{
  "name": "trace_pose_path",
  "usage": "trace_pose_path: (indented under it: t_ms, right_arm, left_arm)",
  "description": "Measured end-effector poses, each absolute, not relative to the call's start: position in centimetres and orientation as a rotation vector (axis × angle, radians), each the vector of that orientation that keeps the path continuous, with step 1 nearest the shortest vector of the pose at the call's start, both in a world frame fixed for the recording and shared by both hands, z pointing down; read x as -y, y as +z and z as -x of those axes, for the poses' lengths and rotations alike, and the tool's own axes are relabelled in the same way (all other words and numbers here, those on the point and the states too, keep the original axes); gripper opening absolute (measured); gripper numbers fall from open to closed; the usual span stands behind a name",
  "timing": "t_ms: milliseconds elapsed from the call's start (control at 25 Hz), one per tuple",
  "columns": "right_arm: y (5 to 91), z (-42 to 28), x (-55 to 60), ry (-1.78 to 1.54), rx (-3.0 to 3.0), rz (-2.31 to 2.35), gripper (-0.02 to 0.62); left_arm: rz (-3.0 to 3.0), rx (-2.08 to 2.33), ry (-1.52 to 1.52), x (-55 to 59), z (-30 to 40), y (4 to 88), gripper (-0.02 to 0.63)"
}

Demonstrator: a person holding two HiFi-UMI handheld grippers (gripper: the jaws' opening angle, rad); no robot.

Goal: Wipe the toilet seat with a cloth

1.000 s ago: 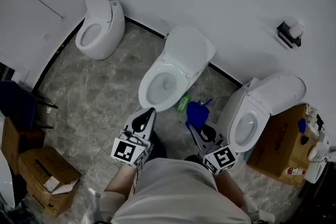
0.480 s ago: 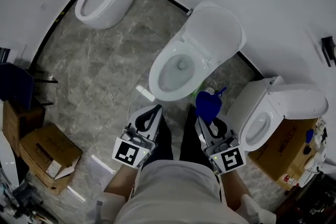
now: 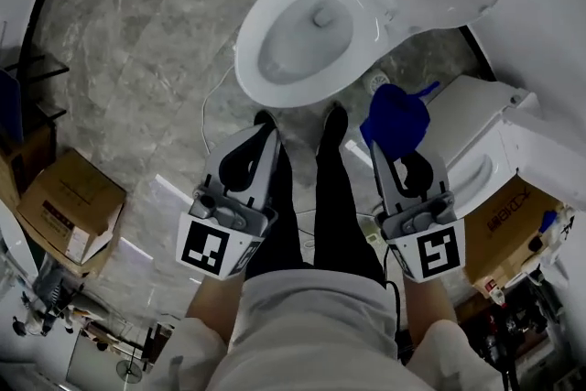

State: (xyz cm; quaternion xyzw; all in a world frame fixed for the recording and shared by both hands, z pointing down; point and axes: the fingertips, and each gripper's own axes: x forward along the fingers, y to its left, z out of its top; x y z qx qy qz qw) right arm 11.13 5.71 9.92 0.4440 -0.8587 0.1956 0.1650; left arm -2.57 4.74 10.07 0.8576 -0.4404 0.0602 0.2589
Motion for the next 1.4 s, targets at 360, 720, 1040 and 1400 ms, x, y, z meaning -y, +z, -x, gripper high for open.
trace_pose_path:
  t_ms: [360,720,1040,1400]
  right_arm:
    - [21.2,-13.0,-8.8,0.697,2.399,-1.197,0.051]
    - [26.3,-11.4,-10.7,0.764,2.376,-1.120,0.052]
    - [28.0,-10.3,-10.4,0.756,2.365,-1.079,0.051]
    - [33.3,-10.5,-9.4,0.798,2.281,-1.065,0.051]
  left_arm:
    - [-2.249,1.117,0.257,-8.9,-0.4,20.8,0.005]
    - [-2.184,1.141,0.275,-10.1,0.6,25.7,0.005]
    - [-2.186,1.149,0.277,-10.0,1.8,25.9,0.005]
    - [-2.181,1.135,0.271,-10.4,2.4,26.9,0.005]
